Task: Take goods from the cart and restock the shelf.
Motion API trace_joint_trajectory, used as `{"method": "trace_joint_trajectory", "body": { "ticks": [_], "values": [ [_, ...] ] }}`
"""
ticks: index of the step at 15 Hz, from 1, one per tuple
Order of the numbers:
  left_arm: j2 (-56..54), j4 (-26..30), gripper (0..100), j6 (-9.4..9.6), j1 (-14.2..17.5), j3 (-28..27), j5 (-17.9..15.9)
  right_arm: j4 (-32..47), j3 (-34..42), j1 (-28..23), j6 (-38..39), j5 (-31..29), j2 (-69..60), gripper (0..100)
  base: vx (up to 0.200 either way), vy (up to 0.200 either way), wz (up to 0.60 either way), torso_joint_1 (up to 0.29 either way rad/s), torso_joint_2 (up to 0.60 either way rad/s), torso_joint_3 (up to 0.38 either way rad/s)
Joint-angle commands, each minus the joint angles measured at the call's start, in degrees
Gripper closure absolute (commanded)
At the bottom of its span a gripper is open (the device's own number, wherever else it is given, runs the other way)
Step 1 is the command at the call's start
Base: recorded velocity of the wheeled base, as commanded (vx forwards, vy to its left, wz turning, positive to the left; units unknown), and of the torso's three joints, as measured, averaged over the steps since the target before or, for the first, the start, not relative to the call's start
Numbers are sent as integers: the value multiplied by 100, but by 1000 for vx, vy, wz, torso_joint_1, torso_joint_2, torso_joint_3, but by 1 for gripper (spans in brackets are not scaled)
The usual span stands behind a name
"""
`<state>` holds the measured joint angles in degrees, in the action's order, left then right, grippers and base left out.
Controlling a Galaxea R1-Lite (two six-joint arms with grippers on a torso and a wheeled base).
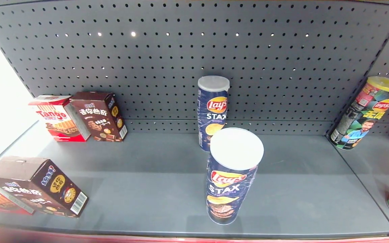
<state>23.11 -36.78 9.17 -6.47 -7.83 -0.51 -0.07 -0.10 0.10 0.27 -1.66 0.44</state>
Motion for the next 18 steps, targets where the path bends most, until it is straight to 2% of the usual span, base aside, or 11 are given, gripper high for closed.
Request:
{"method": "trace_joint_trajectory", "body": {
  "ticks": [1, 6, 7, 8, 9, 12, 13, 15, 17, 18],
  "values": [
    [-1766, 628, 0, -495, 1263, 783, -415, -1, 1, -1, 0, -1, 9, 0, 0, 0, 0, 0, 0, 0],
    [-1793, 1718, 0, -345, 1245, 783, -520, -1, 1, -1, 0, -1, 0, 0, 0, 0, 0, 0, 0, 0],
    [-1793, 1779, 0, -337, 1245, 783, -511, -1, 1, -1, 0, -1, 9, 0, 0, 0, 0, 0, 0, 0],
    [-1793, 2219, 0, -310, 1254, 783, -520, -1, 1, -1, 0, -1, 9, 0, 0, 0, 0, 0, 0, 0],
    [-1793, 2368, 0, -310, 1254, 783, -520, -1, 1, -1, 0, -1, 9, 0, 0, 0, 0, 0, 0, 0],
    [-1793, 3221, 0, -310, 1509, 783, -520, -10, 1, -1, 0, -1, 9, 0, 0, 0, 0, 0, 0, 0],
    [-1793, 3300, 0, -328, 1517, 783, -520, -1, 1, -1, 0, -1, 9, 0, 0, 0, 0, 0, 0, 0],
    [-1775, 3300, 0, -372, 1851, 783, -511, -1, 1, -1, 0, -1, 9, 0, 0, 0, 0, 0, 0, 0],
    [-1775, 3300, 0, -381, 1834, 783, -511, -1, 1, -1, 0, -1, 9, 0, 0, 0, 0, 0, 0, 0],
    [-1775, 3300, 0, -372, 2010, 783, -520, -1, 1, -1, 0, -1, 9, 0, 0, 0, 0, 0, 0, 0]
  ]
}}
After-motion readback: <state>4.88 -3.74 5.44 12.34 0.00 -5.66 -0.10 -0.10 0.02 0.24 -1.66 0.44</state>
